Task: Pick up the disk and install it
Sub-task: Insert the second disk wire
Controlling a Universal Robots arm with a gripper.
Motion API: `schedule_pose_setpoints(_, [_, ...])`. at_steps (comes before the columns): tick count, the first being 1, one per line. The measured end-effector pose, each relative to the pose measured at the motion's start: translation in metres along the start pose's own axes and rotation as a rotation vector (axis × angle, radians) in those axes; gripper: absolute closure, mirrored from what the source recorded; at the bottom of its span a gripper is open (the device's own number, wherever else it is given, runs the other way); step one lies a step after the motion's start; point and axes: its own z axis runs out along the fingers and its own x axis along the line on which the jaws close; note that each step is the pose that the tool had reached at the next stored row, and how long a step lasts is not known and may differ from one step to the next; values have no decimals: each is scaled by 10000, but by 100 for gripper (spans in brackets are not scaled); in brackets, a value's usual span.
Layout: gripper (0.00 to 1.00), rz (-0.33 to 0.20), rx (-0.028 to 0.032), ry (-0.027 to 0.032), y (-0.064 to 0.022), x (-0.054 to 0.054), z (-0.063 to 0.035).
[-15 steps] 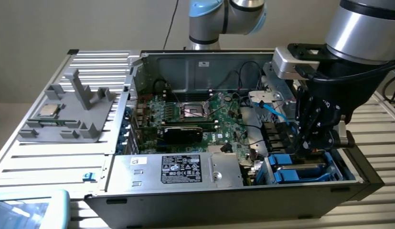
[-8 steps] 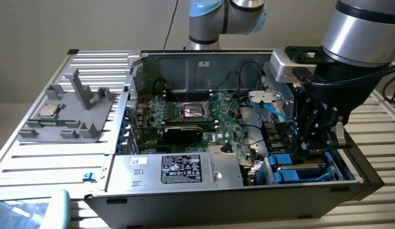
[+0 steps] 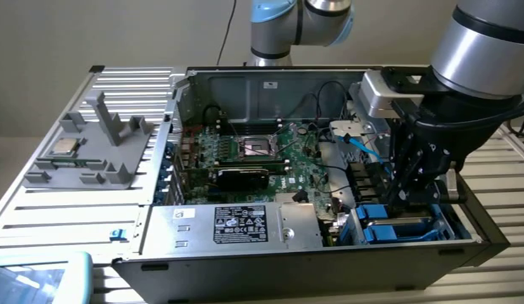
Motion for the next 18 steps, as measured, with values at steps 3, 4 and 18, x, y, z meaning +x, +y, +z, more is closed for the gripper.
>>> schedule_pose_setpoints(3, [85, 0, -1, -11, -1, 12, 4])
schedule_pose_setpoints(4, [85, 0, -1, -14, -1, 14, 6])
schedule_pose_setpoints(18, [85, -98, 24, -134, -9, 21, 23])
